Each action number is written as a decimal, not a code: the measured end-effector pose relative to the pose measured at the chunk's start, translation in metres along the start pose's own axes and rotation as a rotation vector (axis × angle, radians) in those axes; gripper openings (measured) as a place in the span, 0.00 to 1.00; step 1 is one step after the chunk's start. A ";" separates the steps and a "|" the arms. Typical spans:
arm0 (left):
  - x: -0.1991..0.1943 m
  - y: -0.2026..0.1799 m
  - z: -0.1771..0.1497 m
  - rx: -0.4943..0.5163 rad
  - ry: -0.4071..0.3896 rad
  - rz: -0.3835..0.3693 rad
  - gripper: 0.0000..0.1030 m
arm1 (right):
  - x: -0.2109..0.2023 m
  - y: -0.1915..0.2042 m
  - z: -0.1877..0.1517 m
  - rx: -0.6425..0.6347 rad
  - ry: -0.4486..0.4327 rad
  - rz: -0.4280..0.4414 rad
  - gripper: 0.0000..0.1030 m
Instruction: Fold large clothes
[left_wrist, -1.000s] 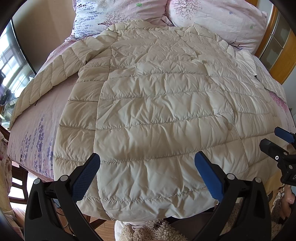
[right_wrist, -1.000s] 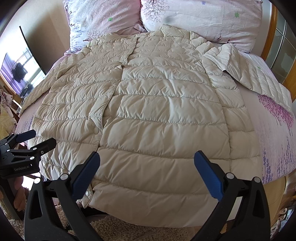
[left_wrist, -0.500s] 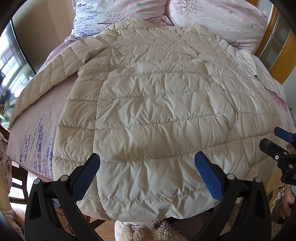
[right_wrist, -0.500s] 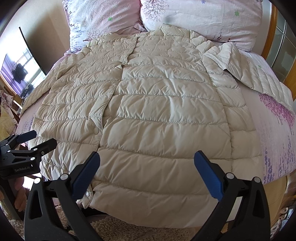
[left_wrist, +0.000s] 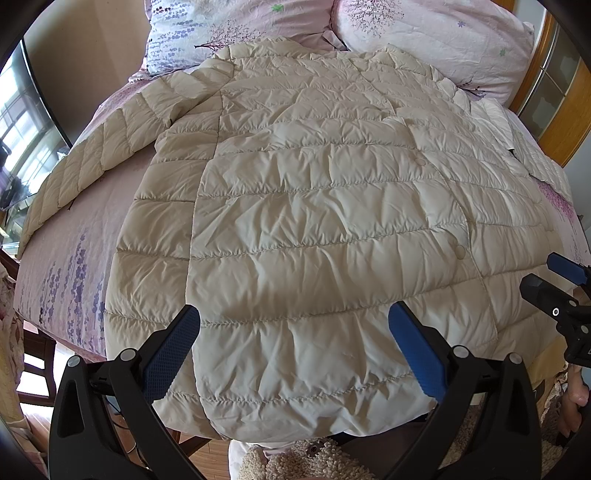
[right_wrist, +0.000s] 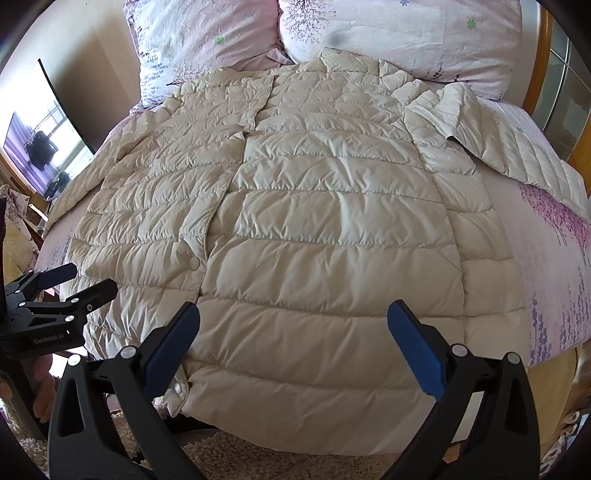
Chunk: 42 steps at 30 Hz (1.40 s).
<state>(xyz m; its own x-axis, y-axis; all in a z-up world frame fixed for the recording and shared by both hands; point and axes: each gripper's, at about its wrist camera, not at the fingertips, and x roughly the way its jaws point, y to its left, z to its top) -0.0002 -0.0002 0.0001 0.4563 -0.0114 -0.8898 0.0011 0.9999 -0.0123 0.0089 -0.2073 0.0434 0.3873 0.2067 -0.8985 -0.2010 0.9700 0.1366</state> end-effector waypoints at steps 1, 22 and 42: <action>0.000 0.000 0.000 0.001 0.000 0.000 0.99 | -0.001 -0.002 0.000 0.002 -0.001 0.004 0.98; 0.015 -0.007 0.018 0.042 -0.005 -0.061 0.99 | 0.002 -0.054 0.019 0.135 -0.173 0.152 0.98; 0.015 0.010 0.117 0.094 -0.217 -0.085 0.99 | 0.025 -0.390 0.035 1.159 -0.280 0.055 0.49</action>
<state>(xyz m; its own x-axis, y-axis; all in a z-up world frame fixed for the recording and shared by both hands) 0.1105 0.0100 0.0400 0.6310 -0.1043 -0.7687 0.1258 0.9916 -0.0313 0.1286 -0.5760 -0.0173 0.6156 0.1327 -0.7768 0.6528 0.4664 0.5969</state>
